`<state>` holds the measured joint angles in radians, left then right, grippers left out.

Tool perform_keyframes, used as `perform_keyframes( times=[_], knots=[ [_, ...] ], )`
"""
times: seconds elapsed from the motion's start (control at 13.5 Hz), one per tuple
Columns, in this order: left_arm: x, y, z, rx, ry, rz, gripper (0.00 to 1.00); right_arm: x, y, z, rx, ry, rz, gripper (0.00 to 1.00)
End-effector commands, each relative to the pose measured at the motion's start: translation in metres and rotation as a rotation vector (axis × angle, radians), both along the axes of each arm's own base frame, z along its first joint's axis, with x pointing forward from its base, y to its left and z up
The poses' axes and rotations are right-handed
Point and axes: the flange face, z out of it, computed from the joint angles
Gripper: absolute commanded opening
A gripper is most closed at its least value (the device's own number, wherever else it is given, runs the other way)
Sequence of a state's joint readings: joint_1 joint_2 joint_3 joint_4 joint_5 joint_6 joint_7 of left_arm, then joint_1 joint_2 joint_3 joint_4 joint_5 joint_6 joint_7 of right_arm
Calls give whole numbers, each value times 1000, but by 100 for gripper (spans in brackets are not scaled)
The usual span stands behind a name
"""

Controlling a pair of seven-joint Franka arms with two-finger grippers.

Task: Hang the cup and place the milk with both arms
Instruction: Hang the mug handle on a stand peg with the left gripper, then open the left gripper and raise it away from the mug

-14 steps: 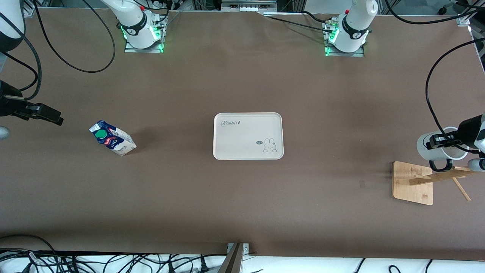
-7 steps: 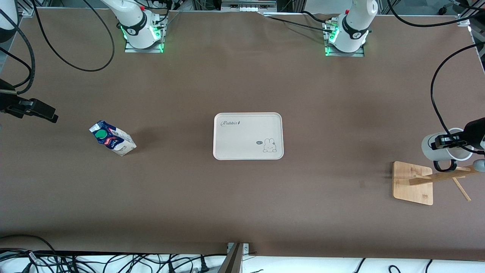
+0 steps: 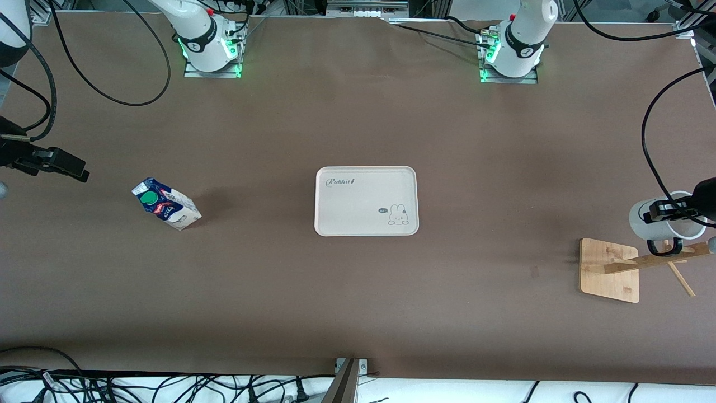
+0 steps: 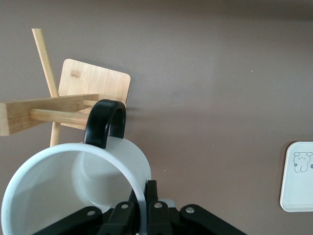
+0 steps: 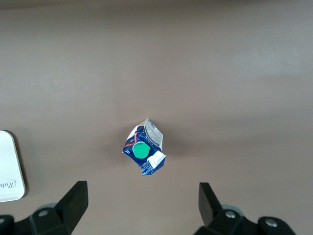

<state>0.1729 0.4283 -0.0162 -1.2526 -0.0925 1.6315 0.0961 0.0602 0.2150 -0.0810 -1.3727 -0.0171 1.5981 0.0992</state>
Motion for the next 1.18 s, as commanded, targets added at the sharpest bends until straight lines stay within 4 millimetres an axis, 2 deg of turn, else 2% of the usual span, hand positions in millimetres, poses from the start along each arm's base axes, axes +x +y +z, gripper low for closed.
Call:
perform_keyframes(
  times=[0.0,0.3,0.37,0.44,0.59,0.74,0.96,1.11],
  knots=[
    [-1,21,-1,-14,-12,-43,0,-3,2,3,4,0,28,100],
    [-1,25,-7,-12,-2,-44,2,-3,2,3,0,1,34,100],
    [-1,25,-7,-16,-1,-45,71,-2,3,4,-1,-2,45,100],
    [-1,24,-4,-20,-6,-37,100,-2,2,3,-7,1,83,100],
    [-2,8,4,-11,-6,-56,100,-2,1,3,-18,4,124,100],
    [-8,-19,20,-11,3,-95,100,-2,1,3,-20,5,128,100],
    [-18,-83,34,40,55,-133,100,-2,-1,3,-38,8,132,100],
    [-27,-133,56,126,30,-199,100,-2,-1,3,-38,7,135,100]
  ],
)
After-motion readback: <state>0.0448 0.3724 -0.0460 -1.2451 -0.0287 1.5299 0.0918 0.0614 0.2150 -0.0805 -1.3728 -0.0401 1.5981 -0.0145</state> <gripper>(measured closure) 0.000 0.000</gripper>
